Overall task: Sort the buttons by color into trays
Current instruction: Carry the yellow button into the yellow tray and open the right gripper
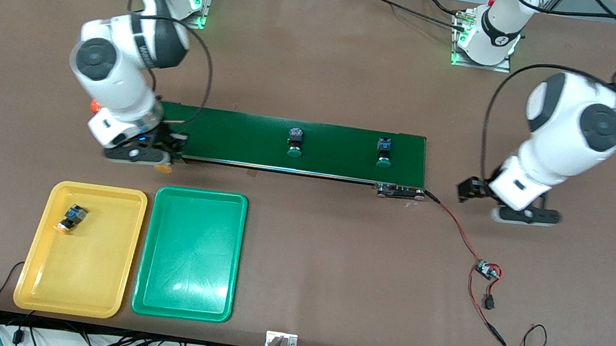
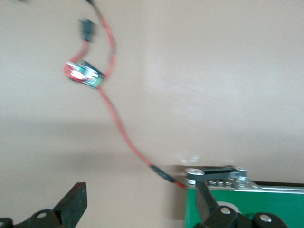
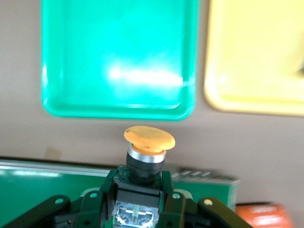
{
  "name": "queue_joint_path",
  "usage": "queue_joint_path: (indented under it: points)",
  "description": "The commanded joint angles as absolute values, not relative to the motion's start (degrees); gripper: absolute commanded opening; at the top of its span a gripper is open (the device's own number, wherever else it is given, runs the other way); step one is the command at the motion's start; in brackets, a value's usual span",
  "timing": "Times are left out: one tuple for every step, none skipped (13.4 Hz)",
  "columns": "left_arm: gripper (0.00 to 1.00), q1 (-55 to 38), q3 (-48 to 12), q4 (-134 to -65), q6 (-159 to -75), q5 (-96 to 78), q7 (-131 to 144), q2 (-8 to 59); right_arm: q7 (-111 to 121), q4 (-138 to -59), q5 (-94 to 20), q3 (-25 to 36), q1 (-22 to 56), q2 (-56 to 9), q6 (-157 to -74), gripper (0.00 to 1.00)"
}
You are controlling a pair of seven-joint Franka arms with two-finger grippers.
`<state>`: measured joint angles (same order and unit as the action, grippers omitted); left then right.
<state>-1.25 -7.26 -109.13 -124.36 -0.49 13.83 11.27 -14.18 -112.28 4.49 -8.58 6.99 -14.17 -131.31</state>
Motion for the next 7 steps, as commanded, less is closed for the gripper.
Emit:
queue_joint_path:
  points:
    - [1.0,-1.41,-4.41,-99.71,-111.5,0.97,12.39,10.9,-4.43,-105.67,3.87,-3.01,6.59,-19.41,-129.99,0.06]
    - [1.0,-1.41,-3.61,-95.93,-106.83,1.05,12.13,10.99,-2.74,-103.82,3.69,-1.6,6.59,-21.16,-130.25,0.06]
    - [1.0,-1.41,-2.47,-91.89,-102.96,1.23,11.78,11.16,-1.77,-102.23,3.6,-0.36,6.68,-23.1,-130.25,0.06]
    - [1.0,-1.23,-1.59,-87.76,-99.7,1.14,8.38,11.6,-0.97,-100.74,3.78,0.0,6.42,-24.59,-130.25,0.06]
    - [1.0,0.51,-1.41,-83.8,-97.23,1.06,3.13,12.73,-0.71,-99.16,3.78,0.78,6.33,-26.18,-130.34,0.05]
    - [1.0,2.27,-1.49,-82.02,-95.82,0.53,1.16,12.83,-0.62,-97.92,3.95,1.23,6.24,-27.76,-130.34,0.06]
    - [1.0,3.42,-1.76,-81.92,-94.58,0.27,0.79,12.31,-0.62,-96.52,3.96,1.84,6.07,-29.69,-130.52,0.06]
